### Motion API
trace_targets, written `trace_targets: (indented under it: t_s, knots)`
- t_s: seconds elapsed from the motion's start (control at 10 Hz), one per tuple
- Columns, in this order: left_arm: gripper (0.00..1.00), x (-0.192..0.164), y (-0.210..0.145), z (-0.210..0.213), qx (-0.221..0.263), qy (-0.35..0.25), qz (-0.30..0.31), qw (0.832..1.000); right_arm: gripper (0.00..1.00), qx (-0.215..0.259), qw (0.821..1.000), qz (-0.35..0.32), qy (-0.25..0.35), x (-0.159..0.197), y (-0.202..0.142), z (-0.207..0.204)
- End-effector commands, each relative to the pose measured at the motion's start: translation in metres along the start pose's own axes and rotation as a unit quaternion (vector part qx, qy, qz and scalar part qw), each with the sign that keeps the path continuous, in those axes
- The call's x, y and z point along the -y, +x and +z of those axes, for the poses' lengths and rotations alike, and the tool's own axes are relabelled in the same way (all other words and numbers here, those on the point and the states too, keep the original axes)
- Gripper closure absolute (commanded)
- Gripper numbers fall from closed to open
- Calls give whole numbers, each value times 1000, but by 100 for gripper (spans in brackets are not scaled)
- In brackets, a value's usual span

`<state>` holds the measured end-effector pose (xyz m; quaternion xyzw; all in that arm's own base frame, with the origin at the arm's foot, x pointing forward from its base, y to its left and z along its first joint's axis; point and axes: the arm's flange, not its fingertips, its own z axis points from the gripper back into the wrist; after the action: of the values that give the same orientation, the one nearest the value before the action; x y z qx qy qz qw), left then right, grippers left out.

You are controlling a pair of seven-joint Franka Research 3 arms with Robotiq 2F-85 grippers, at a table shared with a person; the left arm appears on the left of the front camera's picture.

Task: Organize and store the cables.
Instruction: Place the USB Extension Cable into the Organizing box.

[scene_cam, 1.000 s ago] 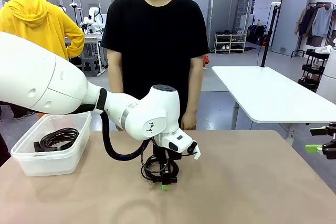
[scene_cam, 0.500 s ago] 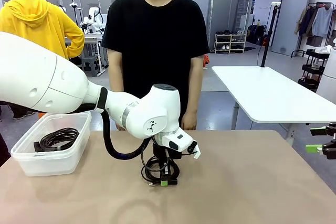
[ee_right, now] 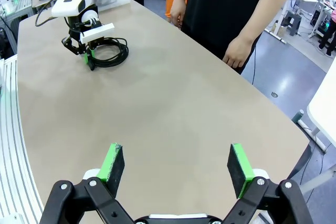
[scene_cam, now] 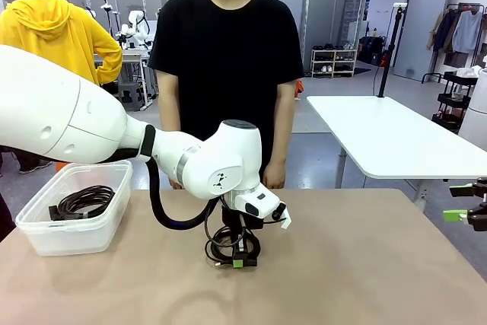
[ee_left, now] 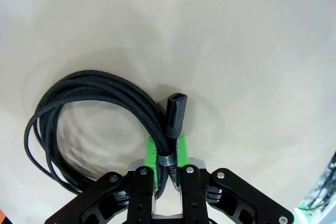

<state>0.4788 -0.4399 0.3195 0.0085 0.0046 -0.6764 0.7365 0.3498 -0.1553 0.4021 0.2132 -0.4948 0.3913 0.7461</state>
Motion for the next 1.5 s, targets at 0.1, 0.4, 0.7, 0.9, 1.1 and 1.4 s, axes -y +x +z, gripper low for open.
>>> trace_targets:
  t_s: [0.1,0.4,0.7,0.9,1.1,1.4]
  knots:
    - [100,22,-14,70,-13,37,-20,999,0,3,1000,-1,0,0,0,0]
    - [100,42,-21,112,6,70,-46,996,0,3,1000,-1,0,0,0,0]
    - [100,33,-7,120,7,66,-31,997,0,3,1000,-1,0,0,0,0]
    - [100,33,-7,120,7,66,-31,997,0,3,1000,-1,0,0,0,0]
    - [83,34,-10,116,3,63,-38,997,0,3,1000,-1,0,0,0,0]
    - [83,39,-81,160,-9,85,-90,992,0,3,1000,-1,0,0,0,0]
